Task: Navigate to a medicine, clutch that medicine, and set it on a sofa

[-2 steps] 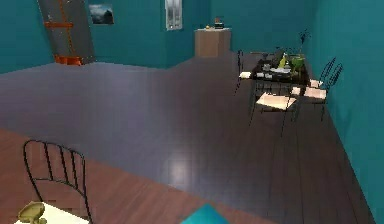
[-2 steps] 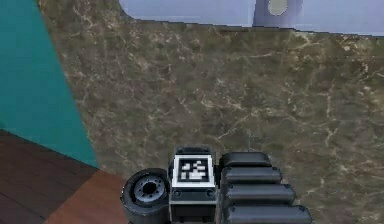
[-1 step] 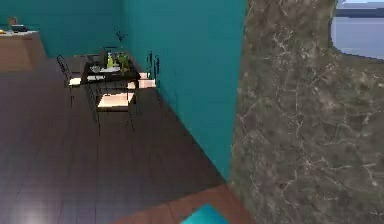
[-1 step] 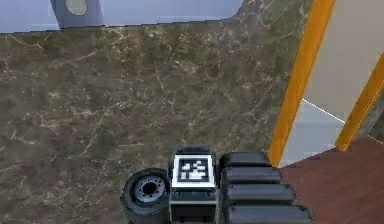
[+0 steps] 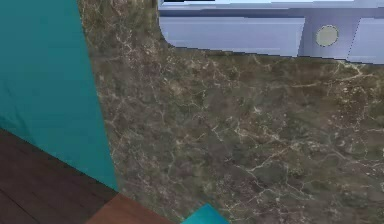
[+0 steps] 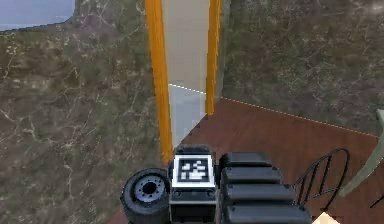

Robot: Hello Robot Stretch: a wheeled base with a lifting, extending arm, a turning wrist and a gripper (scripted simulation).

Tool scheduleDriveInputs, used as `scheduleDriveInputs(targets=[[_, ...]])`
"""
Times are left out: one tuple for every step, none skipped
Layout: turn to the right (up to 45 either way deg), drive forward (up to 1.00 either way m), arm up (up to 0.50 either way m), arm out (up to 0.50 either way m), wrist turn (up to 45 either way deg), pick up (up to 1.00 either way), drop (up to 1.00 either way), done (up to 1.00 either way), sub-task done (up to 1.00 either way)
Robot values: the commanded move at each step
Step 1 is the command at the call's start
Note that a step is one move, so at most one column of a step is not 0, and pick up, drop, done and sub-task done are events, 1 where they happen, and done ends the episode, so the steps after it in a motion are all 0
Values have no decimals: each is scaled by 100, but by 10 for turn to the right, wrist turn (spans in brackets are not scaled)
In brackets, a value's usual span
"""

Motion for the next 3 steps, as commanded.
scheduleDriveInputs(targets=[[0,10,0,0,0,0,0,0,0],[-450,0,0,0,0,0,0,0,0],[-390,0,0,0,0,0,0,0,0]])
